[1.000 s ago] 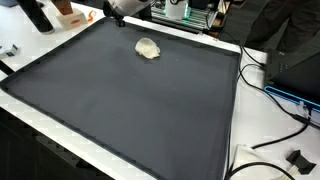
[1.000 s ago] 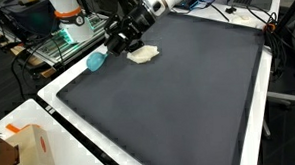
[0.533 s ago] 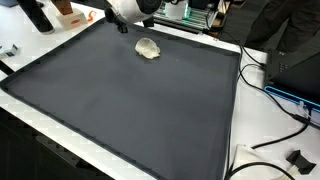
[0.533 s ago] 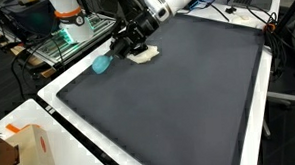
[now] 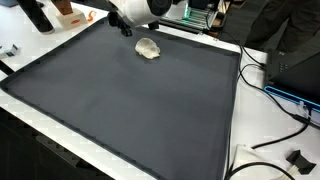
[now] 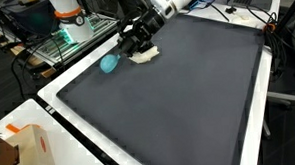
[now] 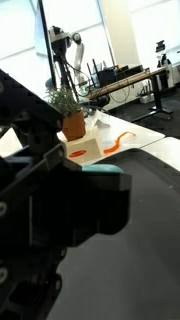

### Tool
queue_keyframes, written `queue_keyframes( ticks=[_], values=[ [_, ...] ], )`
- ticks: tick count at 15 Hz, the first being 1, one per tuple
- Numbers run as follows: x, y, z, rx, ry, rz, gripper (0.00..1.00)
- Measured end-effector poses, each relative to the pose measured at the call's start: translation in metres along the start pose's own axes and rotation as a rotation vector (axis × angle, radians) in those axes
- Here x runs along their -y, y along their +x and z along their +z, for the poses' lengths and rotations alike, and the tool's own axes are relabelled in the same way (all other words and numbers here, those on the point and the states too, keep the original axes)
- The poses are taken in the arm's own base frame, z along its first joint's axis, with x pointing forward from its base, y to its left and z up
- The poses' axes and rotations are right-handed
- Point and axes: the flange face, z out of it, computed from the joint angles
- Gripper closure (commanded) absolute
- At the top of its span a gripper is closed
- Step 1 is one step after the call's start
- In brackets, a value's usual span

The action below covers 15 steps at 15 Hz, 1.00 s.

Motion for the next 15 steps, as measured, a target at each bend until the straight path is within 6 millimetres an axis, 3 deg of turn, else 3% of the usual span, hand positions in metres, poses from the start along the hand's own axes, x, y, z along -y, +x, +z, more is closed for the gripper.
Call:
queue_keyframes(
  ticks=[15],
  values=[
    [0.010,-0.025,-0.053,-0.091,0.060,-0.160,0.75]
  ],
)
